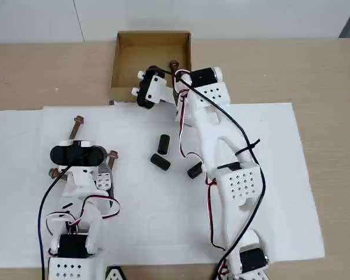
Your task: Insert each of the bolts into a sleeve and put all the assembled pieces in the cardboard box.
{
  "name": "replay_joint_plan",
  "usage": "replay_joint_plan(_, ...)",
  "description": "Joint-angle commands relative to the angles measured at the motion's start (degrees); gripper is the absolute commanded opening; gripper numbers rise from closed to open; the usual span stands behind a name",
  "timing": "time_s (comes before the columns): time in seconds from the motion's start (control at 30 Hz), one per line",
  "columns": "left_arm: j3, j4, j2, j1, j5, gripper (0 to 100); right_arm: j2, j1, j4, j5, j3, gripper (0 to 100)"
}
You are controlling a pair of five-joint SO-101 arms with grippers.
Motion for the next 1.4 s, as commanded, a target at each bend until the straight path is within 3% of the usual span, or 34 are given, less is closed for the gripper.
replay_joint_plan(0.0, -0.13, -1.32, -0.70, 0.26, 0.00, 1, 1.01, 0.04, -1.45, 0.53, 0.62, 12.1)
replay_joint_plan(0.6, -0.13, -1.32, -0.70, 0.18, 0.00, 1, 4.97, -0.40, -2.51, 2.55, 0.62, 12.3)
replay_joint_plan(0.8, -0.13, -1.32, -0.70, 0.18, 0.00, 1, 4.62, -0.31, -2.24, 2.55, 0.62, 18.2)
replay_joint_plan(1.1, -0.13, -1.32, -0.70, 0.18, 0.00, 1, 3.91, -0.40, -2.15, 2.55, 0.53, 0.8)
replay_joint_plan(1.23, -0.13, -1.32, -0.70, 0.18, 0.00, 1, -0.22, -0.48, 1.27, 1.14, 0.53, 0.4)
replay_joint_plan(1.37, -0.13, -1.32, -0.70, 0.18, 0.00, 1, -5.32, -0.22, 4.00, -5.36, 0.53, 0.4)
